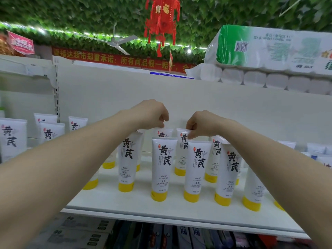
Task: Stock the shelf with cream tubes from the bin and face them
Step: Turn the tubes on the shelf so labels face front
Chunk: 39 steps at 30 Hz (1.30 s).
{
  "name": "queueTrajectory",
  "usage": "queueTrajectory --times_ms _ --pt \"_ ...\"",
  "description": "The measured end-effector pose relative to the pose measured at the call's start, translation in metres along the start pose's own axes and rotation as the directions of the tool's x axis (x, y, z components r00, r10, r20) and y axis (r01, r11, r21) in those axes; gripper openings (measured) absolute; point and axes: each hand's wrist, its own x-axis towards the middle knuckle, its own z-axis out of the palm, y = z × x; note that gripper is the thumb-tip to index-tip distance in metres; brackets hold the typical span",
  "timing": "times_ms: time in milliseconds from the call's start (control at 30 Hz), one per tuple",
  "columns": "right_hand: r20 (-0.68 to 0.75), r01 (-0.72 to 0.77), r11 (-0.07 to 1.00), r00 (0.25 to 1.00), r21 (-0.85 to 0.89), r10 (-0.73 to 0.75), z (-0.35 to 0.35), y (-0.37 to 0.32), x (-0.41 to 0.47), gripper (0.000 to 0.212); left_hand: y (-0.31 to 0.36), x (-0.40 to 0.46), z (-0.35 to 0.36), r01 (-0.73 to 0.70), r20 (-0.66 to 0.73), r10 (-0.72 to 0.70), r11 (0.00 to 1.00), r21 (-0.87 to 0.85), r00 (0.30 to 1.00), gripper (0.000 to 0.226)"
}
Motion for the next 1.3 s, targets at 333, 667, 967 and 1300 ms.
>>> queueTrajectory --times_ms 333,667,967,1300 --pt "-0.004 0.091 0.979 0.996 0.182 -0.092 -0.051 -0.028 -0.082 0.027 0.026 -0.074 -0.035 -0.067 -0.098 0.054 0.988 -0.142 0.994 0.033" --pt "0.027 0.029 0.999 0.999 -0.016 -0.028 -0.013 -0.024 -0.096 0.031 0.039 -0.087 -0.002 -0.083 -0.026 0.083 0.996 -0.016 0.996 0.039" --pt "-0.072 0.031 0.999 0.997 0.022 -0.030 0.002 -0.027 -0.086 0.024 0.035 -0.080 0.000 -0.069 -0.002 0.069 0.997 -0.043 0.998 0.039" --pt "-0.065 0.016 0.999 0.998 0.048 -0.013 0.004 -0.029 -0.079 0.025 0.030 -0.078 0.003 -0.086 -0.013 0.085 0.995 -0.056 0.996 0.035"
